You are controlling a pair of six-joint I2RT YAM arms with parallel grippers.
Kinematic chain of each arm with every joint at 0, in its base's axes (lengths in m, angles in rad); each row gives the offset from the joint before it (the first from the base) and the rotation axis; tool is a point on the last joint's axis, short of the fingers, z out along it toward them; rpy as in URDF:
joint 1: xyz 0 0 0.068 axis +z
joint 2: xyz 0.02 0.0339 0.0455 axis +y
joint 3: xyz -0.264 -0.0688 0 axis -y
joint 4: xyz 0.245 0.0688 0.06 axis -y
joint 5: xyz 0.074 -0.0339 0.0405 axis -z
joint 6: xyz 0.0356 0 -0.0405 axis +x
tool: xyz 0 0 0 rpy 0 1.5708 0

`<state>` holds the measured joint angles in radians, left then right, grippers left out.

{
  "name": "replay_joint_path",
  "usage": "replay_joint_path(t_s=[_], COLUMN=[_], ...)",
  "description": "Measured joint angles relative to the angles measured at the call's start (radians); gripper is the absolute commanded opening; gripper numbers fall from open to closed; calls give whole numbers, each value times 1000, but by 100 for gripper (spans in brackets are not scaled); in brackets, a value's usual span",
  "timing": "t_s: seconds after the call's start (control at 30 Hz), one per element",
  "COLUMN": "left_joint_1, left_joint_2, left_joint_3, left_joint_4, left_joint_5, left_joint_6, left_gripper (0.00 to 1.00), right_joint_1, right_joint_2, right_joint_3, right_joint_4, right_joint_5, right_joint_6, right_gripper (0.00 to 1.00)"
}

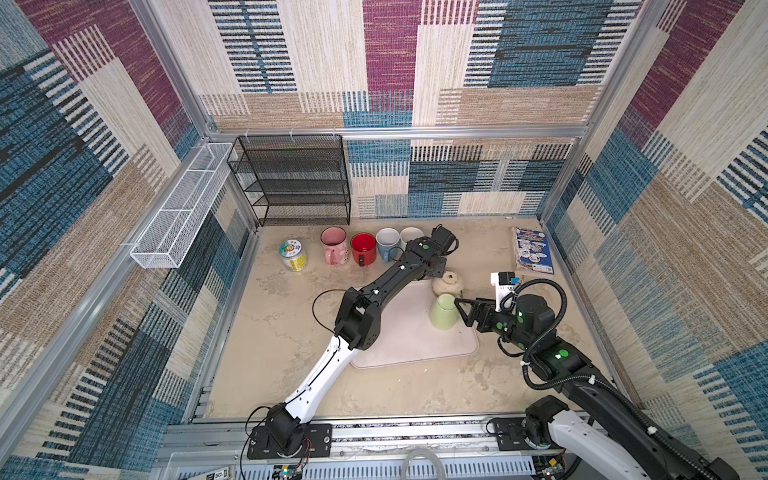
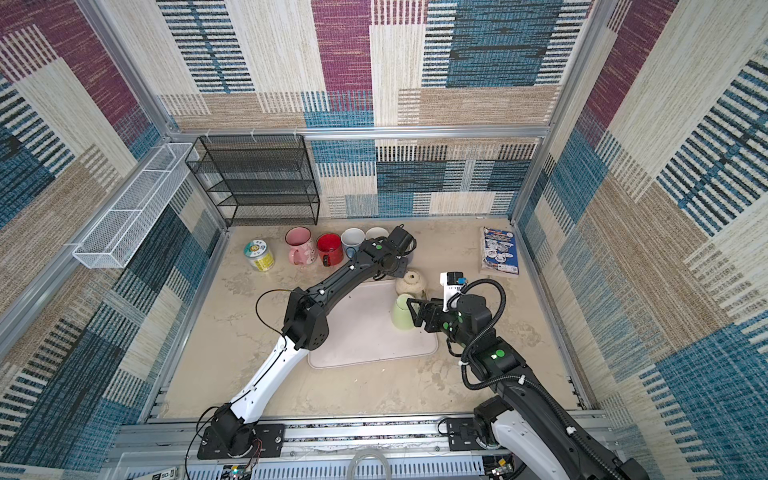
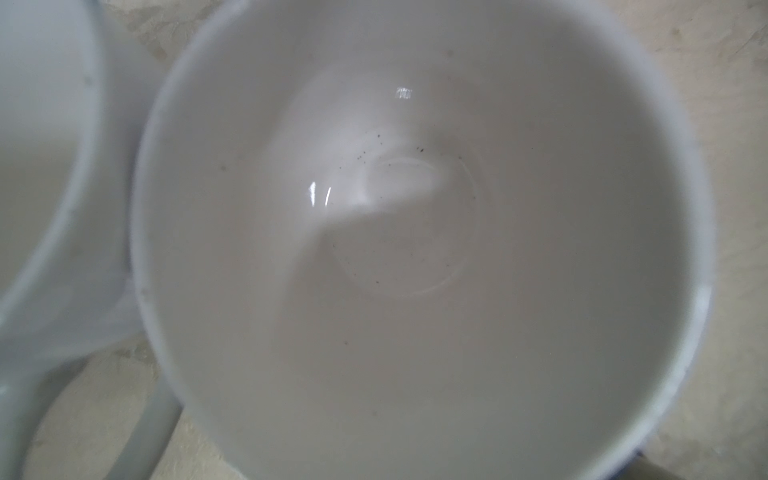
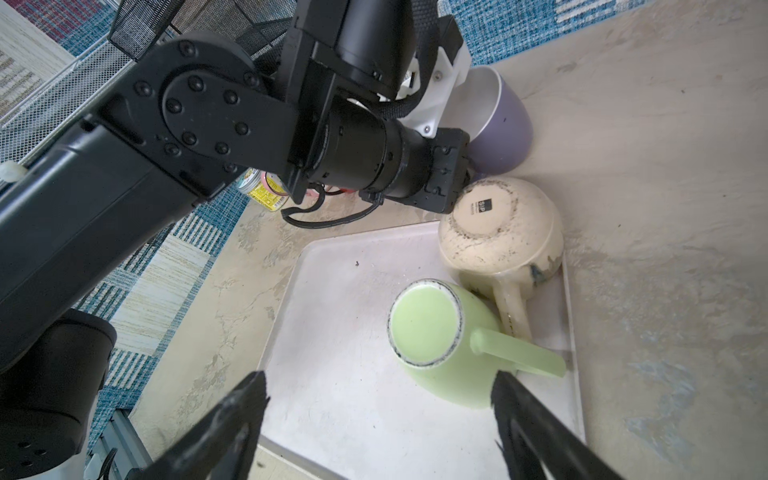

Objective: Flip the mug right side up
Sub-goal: 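Lower the lavender mug upright beside the white mug with the left gripper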

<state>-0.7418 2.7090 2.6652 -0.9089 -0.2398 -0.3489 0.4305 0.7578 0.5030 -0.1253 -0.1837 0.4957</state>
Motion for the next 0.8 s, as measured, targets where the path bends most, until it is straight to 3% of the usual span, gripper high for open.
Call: replay_joint_path(t_s=[0.8], left_joint_1=[0], left_joint_2=[-1], left_joint_3=[14], left_joint_4=[45], left_joint_5=[0], left_joint_6=[-3], left_gripper=[22], right_joint_1=[0], right_joint_2=[-34], right_joint_3=[-6], right_joint_4=[-8], right_joint_5=[0], right_joint_6=[0], right_gripper=[87])
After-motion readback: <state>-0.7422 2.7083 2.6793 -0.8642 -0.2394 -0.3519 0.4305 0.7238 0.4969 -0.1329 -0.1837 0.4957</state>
